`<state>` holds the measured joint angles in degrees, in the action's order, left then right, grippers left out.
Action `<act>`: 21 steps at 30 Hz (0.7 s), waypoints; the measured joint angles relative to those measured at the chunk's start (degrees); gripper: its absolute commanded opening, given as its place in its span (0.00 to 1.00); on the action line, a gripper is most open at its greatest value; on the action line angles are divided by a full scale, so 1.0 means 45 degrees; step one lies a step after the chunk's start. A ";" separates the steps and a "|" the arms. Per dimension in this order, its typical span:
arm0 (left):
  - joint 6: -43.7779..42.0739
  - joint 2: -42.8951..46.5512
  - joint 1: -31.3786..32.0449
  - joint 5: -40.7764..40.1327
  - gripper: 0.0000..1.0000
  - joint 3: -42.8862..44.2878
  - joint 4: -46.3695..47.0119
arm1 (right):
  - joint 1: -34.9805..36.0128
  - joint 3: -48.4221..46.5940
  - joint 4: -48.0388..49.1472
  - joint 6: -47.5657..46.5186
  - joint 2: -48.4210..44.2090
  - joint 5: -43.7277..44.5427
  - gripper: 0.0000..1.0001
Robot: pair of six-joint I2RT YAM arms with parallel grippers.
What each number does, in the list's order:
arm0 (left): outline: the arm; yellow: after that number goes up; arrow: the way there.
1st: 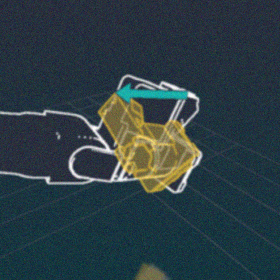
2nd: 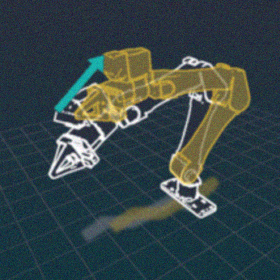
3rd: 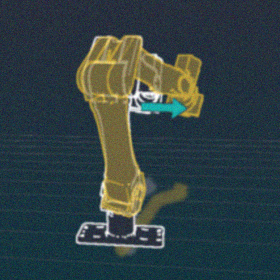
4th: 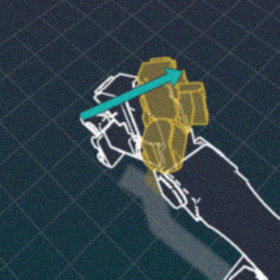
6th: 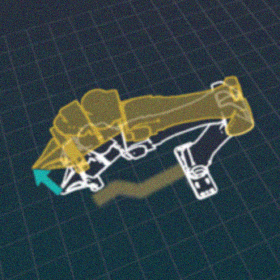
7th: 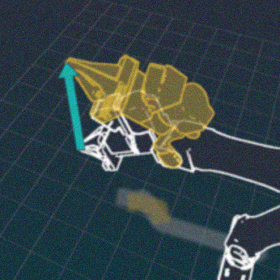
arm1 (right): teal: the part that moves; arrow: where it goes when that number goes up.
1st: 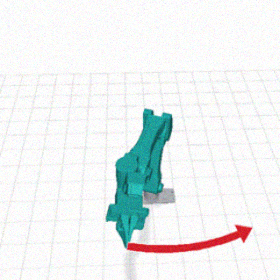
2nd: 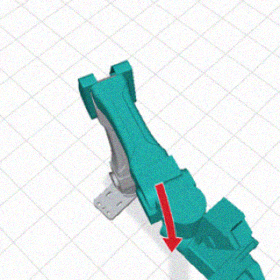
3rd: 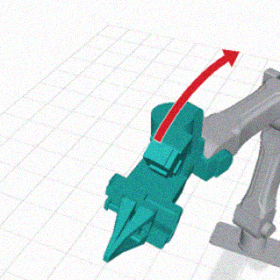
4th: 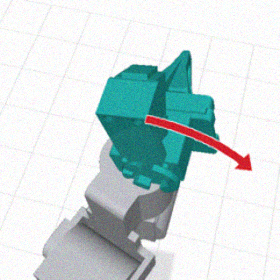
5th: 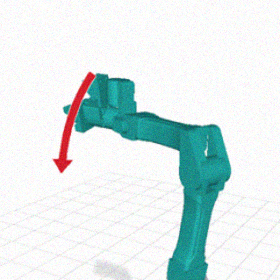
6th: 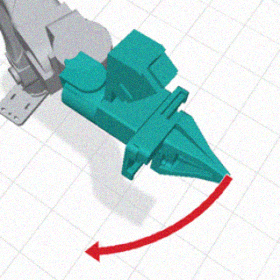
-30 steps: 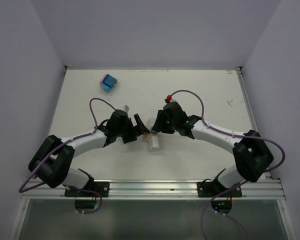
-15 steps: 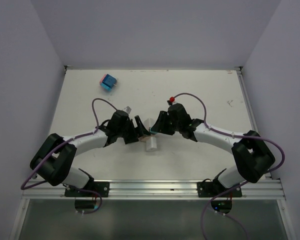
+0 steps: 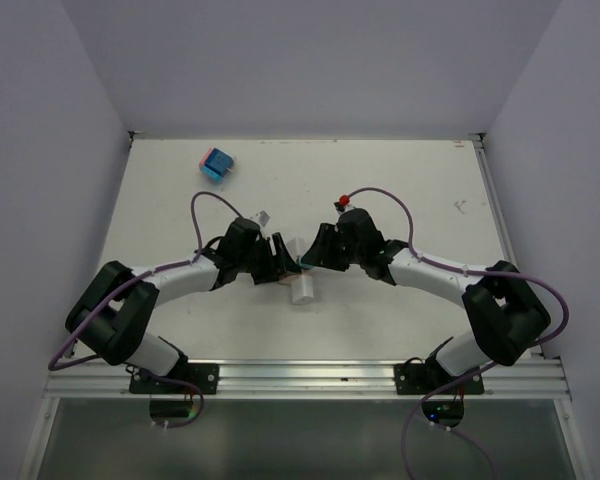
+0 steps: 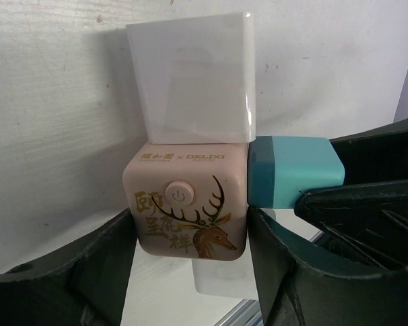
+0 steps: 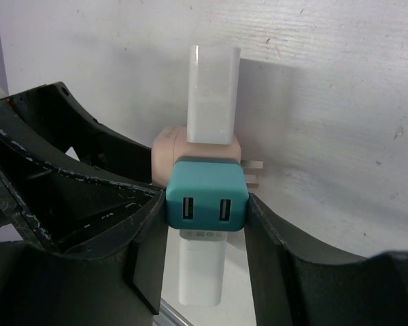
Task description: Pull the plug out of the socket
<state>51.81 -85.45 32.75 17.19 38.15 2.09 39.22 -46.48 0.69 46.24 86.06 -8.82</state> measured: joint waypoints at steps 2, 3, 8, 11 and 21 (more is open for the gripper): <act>-0.0044 0.0000 -0.0019 0.0019 0.61 0.0000 -0.0015 | -0.0039 0.0044 0.0063 0.0005 0.0000 -0.0063 0.00; -0.0053 0.0000 -0.0024 0.0024 0.56 0.0000 -0.0015 | -0.0063 0.0068 0.0097 0.0010 0.0000 -0.0097 0.00; -0.0083 0.0053 -0.0024 -0.0010 0.33 -0.0005 -0.0053 | -0.0102 0.0170 0.0243 0.0015 -0.0019 -0.0233 0.00; -0.0078 0.0185 -0.0019 -0.0146 0.10 -0.0053 -0.0160 | -0.0102 0.0194 0.0262 0.0053 -0.0019 -0.0325 0.00; 0.0359 0.1248 0.0185 -0.1248 0.00 -0.0243 -0.1632 | 0.0034 0.0811 0.1307 0.0646 -0.0024 -0.0869 0.00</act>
<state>53.43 -79.83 33.58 11.57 37.06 -5.26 39.38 -42.83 6.57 49.15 85.95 -12.73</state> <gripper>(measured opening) 0.638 0.473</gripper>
